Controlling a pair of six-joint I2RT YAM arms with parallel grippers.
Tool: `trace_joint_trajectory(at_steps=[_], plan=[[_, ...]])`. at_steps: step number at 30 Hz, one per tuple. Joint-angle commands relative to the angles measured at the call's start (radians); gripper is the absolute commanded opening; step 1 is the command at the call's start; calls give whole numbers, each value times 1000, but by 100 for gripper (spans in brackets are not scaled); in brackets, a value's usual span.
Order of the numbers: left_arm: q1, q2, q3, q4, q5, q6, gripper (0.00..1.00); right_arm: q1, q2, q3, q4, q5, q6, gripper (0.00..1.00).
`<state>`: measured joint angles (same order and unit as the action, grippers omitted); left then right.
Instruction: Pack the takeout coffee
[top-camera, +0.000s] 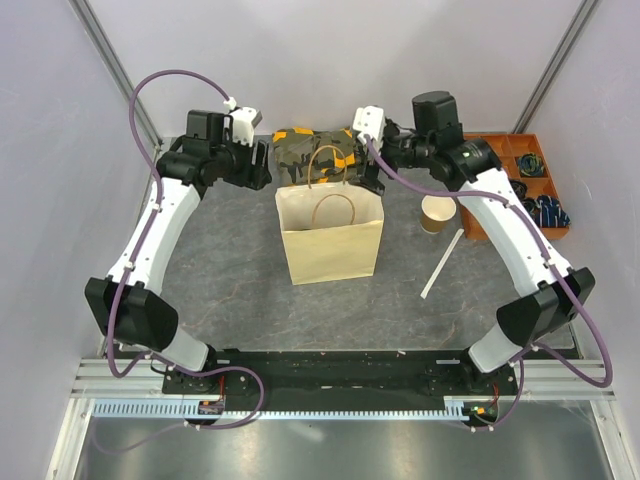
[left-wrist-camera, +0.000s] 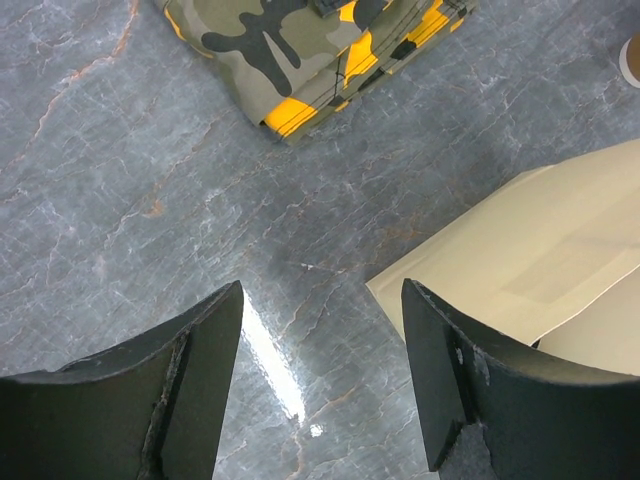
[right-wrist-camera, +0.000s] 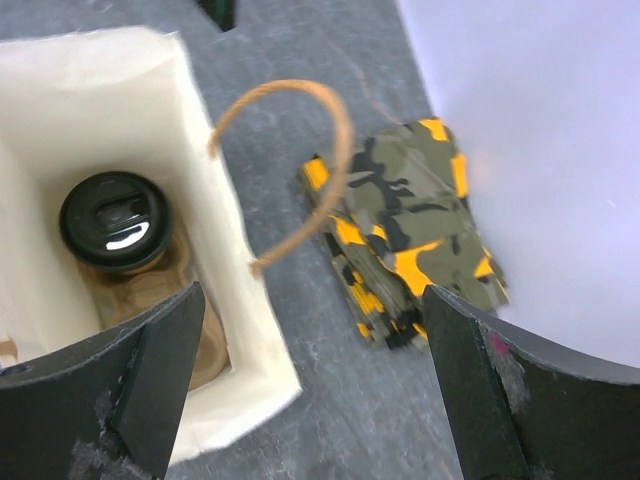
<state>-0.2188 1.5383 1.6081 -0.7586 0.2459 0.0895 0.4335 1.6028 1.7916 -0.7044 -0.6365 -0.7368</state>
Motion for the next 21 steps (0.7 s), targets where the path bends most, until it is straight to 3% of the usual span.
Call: trace_joint_trajectory(at_steps=[1, 6, 9, 16, 21], plan=[[6, 11, 49, 53, 36, -33, 72, -42, -66, 74, 55, 84, 138, 98], [7, 17, 46, 73, 16, -51, 82, -90, -147, 42, 57, 251, 341, 98], [19, -3, 23, 93, 7, -69, 99, -145, -199, -9, 51, 393, 520, 98], [76, -18, -14, 105, 30, -143, 100, -279, -340, -220, -24, 612, 764, 98], [111, -38, -43, 130, 36, -177, 100, -286, -334, -351, -108, 869, 960, 88]])
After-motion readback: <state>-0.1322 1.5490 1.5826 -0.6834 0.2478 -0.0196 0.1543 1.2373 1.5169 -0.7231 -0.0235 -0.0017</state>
